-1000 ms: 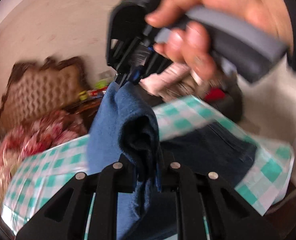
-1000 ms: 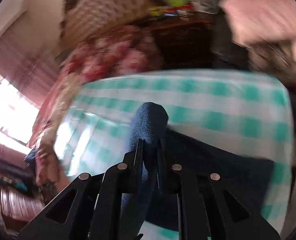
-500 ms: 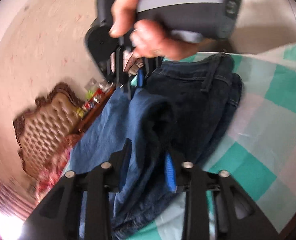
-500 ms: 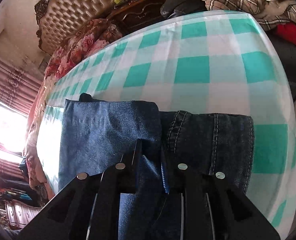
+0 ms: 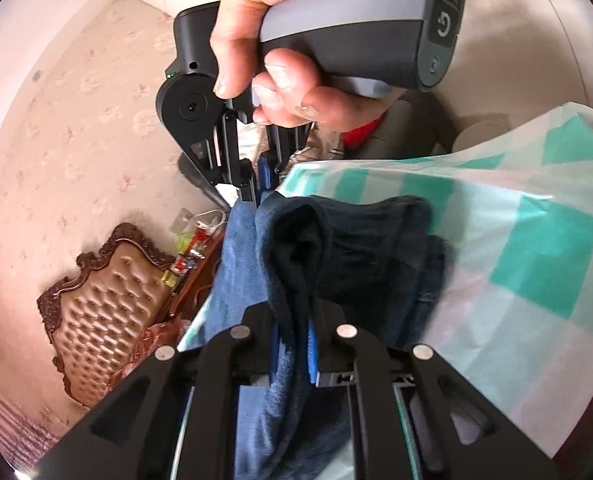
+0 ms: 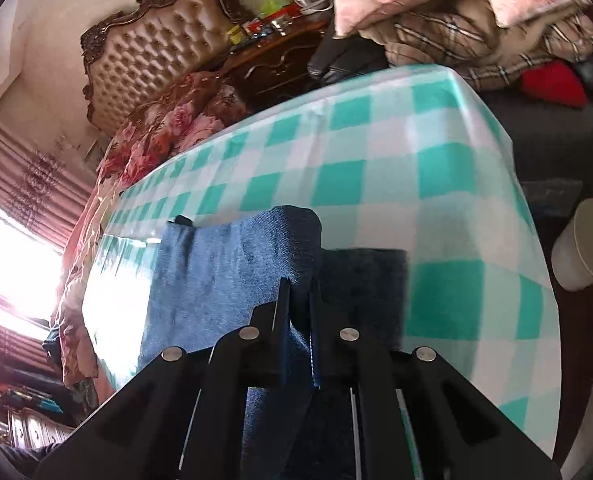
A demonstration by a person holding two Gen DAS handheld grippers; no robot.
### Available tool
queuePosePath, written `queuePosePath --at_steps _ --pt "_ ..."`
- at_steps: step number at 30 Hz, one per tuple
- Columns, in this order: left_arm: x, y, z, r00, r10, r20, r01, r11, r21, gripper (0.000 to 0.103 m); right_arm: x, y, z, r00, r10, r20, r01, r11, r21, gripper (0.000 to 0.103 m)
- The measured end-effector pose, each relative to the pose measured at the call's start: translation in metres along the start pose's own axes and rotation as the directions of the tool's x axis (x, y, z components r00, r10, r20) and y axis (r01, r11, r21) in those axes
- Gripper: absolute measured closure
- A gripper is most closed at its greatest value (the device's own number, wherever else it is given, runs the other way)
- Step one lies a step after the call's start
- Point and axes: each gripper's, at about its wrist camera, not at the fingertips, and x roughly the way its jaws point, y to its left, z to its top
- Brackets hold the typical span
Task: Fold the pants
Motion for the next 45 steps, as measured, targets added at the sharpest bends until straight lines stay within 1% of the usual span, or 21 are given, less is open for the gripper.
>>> queuePosePath --at_steps 8,13,17,19,21,22,24,25,27,28,30,31,33,35,38,39,41,42,43,44,45 --pt "0.019 -0.016 0.001 1.0 -0.023 -0.014 0.024 0.999 0.04 0.093 0.008 -0.023 -0.012 1.0 -0.017 0.009 0.017 1.0 0.025 0.094" --pt "0.012 -0.034 0.002 0.997 -0.071 -0.005 0.071 0.997 0.032 0.088 0.021 -0.014 -0.022 0.988 -0.151 0.031 0.153 0.986 -0.067 0.094" --pt "0.001 -0.002 -0.001 0.984 -0.175 0.029 0.176 0.983 -0.057 0.054 0.013 -0.004 -0.029 0.965 -0.238 0.109 0.248 0.964 -0.094 0.091" --pt "-0.021 0.045 -0.017 0.967 -0.251 0.054 0.256 0.95 -0.177 0.048 -0.011 0.0 -0.04 0.949 -0.262 0.176 0.276 0.96 -0.056 0.085" --pt "-0.034 0.103 -0.048 0.933 -0.355 0.052 0.348 0.86 -0.374 0.045 -0.025 0.001 -0.053 0.946 -0.254 0.201 0.263 0.965 -0.015 0.074" --pt "-0.035 0.142 -0.077 0.91 -0.41 0.053 0.376 0.768 -0.518 0.045 -0.028 0.002 -0.065 0.946 -0.266 0.185 0.27 0.963 0.002 0.073" --pt "-0.029 0.199 -0.141 0.91 -0.415 0.005 0.293 0.633 -0.716 0.048 -0.027 0.008 -0.083 0.942 -0.286 0.176 0.293 0.956 -0.015 0.07" --pt "-0.022 0.214 -0.165 0.896 -0.444 -0.003 0.281 0.573 -0.77 0.048 -0.025 0.011 -0.09 0.937 -0.306 0.171 0.314 0.949 -0.022 0.069" --pt "-0.004 0.232 -0.213 0.849 -0.529 -0.011 0.253 0.423 -0.87 0.048 -0.02 0.015 -0.105 0.919 -0.355 0.175 0.365 0.931 -0.028 0.067" --pt "0.011 0.236 -0.246 0.799 -0.602 -0.007 0.214 0.294 -0.932 0.048 -0.018 0.016 -0.108 0.916 -0.36 0.175 0.37 0.928 -0.028 0.067" --pt "0.027 0.237 -0.276 0.741 -0.668 0.063 0.201 0.131 -0.971 0.05 -0.016 0.014 -0.111 0.91 -0.377 0.17 0.385 0.923 -0.012 0.068" --pt "0.035 0.235 -0.284 0.699 -0.702 0.137 0.227 0.036 -0.973 0.053 -0.015 0.011 -0.113 0.915 -0.371 0.16 0.376 0.927 -0.001 0.069" --pt "0.044 0.231 -0.287 0.652 -0.732 0.199 0.263 -0.028 -0.964 0.067 -0.009 0.009 -0.117 0.923 -0.364 0.128 0.367 0.93 0.003 0.088" --pt "0.056 0.228 -0.286 0.623 -0.755 0.205 0.272 -0.036 -0.962 0.081 -0.008 0.011 -0.121 0.923 -0.363 0.126 0.366 0.931 0.006 0.088" --pt "0.063 0.23 -0.28 0.633 -0.753 0.179 0.301 0.026 -0.953 0.084 -0.007 0.013 -0.128 0.927 -0.358 0.112 0.357 0.934 0.034 0.089" --pt "0.069 0.232 -0.28 0.632 -0.754 0.179 0.302 0.026 -0.953 0.084 -0.007 0.014 -0.131 0.928 -0.357 0.107 0.355 0.934 0.035 0.09" --pt "0.084 0.239 -0.282 0.597 -0.778 0.197 0.309 -0.003 -0.951 0.082 -0.007 0.016 -0.134 0.927 -0.357 0.118 0.356 0.934 0.025 0.09" --pt "0.086 0.237 -0.281 0.587 -0.786 0.192 0.319 0.006 -0.948 0.074 -0.009 0.016 -0.133 0.926 -0.356 0.125 0.356 0.934 0.023 0.089" --pt "0.083 0.24 -0.277 0.598 -0.784 0.165 0.323 0.047 -0.945 0.066 -0.014 0.016 -0.131 0.921 -0.364 0.139 0.364 0.931 0.025 0.089" --pt "0.079 0.246 -0.272 0.628 -0.766 0.139 0.324 0.095 -0.941 0.049 -0.023 0.02 -0.129 0.896 -0.408 0.175 0.409 0.912 0.028 0.088" --pt "0.072 0.255 -0.266 0.671 -0.73 0.127 0.338 0.15 -0.929 0.049 -0.03 0.025 -0.127 0.877 -0.435 0.205 0.438 0.898 0.029 0.078"
